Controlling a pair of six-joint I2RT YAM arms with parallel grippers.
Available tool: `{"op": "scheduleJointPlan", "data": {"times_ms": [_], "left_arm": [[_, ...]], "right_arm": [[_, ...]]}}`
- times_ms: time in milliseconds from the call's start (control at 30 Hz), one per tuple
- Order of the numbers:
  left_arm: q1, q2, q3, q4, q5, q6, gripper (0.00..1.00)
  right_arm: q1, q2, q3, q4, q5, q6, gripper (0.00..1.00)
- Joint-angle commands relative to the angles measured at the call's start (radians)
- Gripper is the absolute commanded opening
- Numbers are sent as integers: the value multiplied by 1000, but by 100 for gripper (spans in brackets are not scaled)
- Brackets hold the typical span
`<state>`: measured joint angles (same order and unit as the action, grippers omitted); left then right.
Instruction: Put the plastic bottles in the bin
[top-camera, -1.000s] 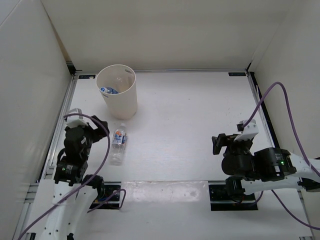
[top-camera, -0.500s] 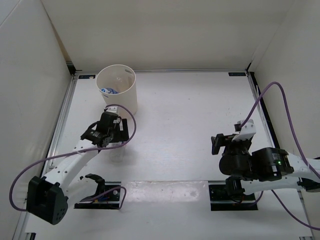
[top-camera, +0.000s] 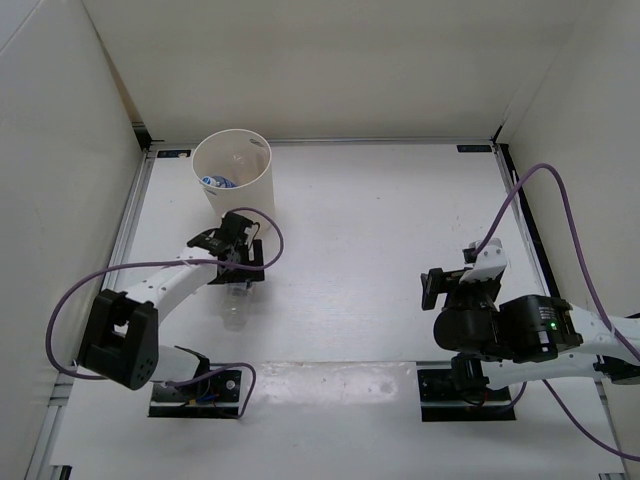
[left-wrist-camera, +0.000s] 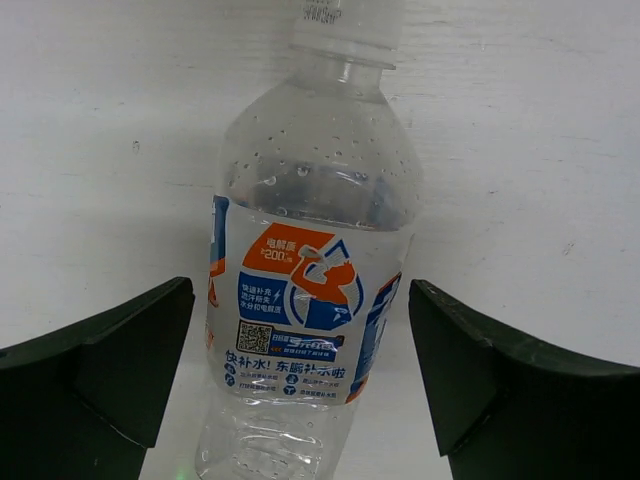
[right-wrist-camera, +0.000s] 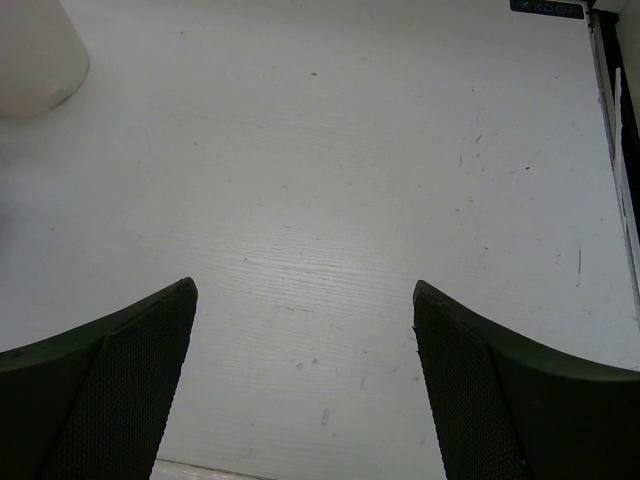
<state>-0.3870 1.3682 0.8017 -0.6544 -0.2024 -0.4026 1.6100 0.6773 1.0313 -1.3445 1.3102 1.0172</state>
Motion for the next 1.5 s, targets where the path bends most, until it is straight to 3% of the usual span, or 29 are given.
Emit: {"op": "scheduleJointPlan", "data": {"times_ms": [0,100,300,833,1133,1467], "left_arm": [[17,-30,33,5,33,-19,100],[33,-50,-13,56,112,-45,100],[34,-44,-73,111,132,-129,100],[30,22,-38,105,159,-117,100],[28,-47,-52,111,172,-117,73],[20,-355,-16,-25,66,-99,62]], "right_arm": [[-2,5,1,-13,38,3,90],[1,7,0,-12,37,0,90],[2,5,3,-13,34,3,90],[5,4,1,-13,37,0,90],[4,4,3,-10,38,0,90],[5,8,1,-13,38,0,90]]}}
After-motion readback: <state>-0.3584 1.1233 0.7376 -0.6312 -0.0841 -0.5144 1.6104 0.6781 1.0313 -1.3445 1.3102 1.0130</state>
